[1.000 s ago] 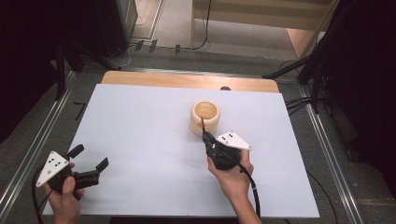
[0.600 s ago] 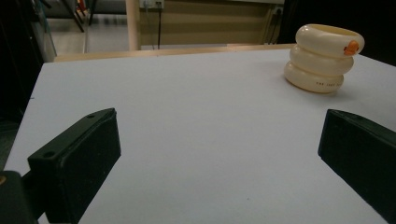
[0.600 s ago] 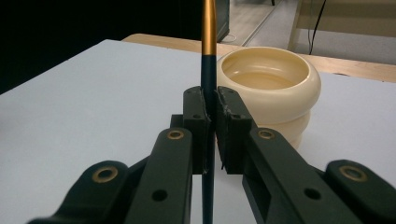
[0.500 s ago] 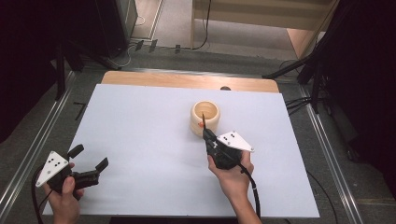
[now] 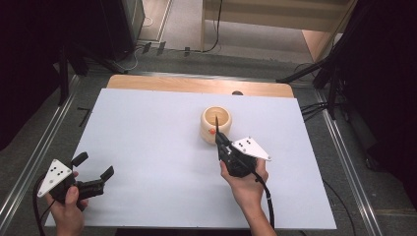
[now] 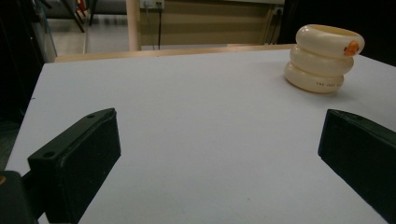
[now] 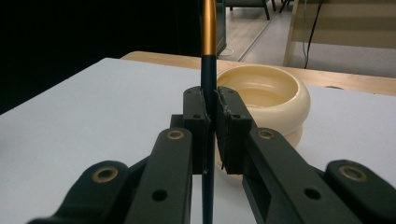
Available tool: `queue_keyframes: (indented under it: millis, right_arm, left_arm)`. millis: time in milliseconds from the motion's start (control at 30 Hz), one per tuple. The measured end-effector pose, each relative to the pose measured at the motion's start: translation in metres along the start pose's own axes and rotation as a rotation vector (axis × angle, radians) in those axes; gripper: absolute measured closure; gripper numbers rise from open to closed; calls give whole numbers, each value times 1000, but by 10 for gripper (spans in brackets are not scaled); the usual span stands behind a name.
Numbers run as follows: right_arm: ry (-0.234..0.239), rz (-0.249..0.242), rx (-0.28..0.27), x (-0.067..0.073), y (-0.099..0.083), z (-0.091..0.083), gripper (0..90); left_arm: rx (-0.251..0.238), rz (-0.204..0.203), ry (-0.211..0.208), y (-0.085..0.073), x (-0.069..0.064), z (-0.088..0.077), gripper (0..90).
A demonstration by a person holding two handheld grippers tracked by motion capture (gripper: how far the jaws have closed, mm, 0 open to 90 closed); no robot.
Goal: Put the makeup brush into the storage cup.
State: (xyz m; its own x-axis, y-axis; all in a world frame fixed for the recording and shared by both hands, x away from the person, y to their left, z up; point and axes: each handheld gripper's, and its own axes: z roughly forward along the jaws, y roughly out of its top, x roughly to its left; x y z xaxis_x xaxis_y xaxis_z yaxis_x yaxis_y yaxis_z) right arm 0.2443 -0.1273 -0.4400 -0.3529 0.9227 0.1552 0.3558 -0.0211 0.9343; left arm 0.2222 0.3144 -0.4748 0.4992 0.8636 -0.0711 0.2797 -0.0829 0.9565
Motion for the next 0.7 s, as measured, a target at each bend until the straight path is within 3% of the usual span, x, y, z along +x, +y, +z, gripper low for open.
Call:
queue_keyframes:
  millis: [700]
  right_arm:
    - [-11, 22, -55, -5, 9, 3, 842]
  left_arm:
    - [-1, 0, 0, 0, 0, 0, 1]
